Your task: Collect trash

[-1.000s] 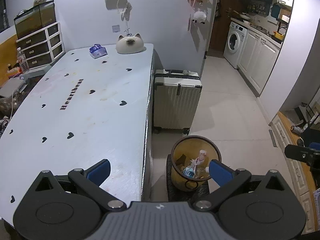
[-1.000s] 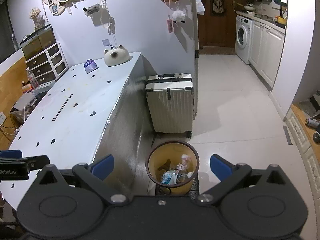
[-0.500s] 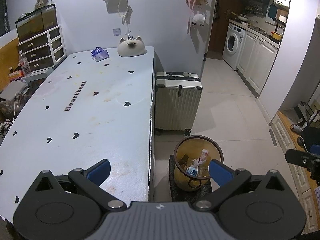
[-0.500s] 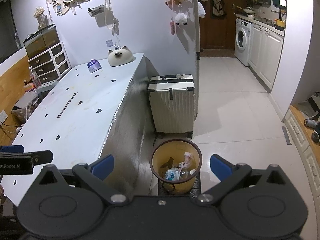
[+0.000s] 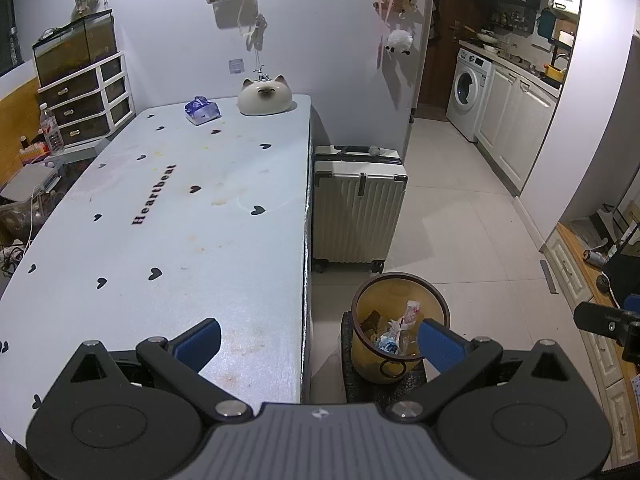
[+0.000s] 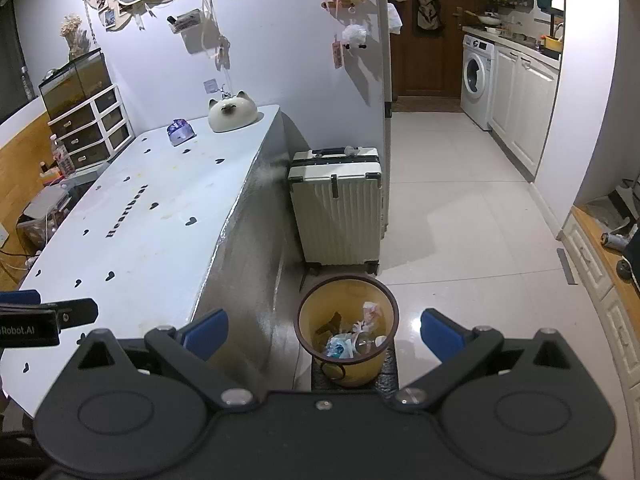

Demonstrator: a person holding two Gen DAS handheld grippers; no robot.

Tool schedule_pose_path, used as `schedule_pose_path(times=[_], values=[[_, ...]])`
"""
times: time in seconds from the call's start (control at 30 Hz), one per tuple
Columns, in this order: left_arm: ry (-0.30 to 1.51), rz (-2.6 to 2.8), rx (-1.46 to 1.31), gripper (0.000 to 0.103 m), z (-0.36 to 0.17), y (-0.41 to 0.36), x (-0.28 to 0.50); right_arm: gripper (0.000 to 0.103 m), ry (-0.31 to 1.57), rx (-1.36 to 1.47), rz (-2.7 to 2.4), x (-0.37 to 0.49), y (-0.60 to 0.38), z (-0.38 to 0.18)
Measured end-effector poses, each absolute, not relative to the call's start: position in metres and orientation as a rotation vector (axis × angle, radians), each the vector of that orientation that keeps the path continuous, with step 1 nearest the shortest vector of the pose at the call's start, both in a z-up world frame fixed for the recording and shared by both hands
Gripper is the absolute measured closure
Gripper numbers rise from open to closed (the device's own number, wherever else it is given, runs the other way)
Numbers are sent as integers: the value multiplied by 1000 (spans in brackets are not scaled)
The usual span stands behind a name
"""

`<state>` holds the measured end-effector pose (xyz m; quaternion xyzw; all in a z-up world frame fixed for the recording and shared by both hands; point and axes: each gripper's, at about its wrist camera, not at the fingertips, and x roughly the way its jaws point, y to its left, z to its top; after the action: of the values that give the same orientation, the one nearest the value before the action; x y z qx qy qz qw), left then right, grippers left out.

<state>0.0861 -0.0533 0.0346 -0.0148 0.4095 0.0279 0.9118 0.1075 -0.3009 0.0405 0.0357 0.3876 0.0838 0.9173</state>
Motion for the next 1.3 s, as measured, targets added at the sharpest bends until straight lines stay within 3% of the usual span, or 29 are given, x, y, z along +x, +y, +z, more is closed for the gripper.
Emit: schedule_pose_path(times=[1.3], values=[[838, 47, -20, 0, 37, -50, 99, 0, 792, 75, 154, 117, -302, 44]])
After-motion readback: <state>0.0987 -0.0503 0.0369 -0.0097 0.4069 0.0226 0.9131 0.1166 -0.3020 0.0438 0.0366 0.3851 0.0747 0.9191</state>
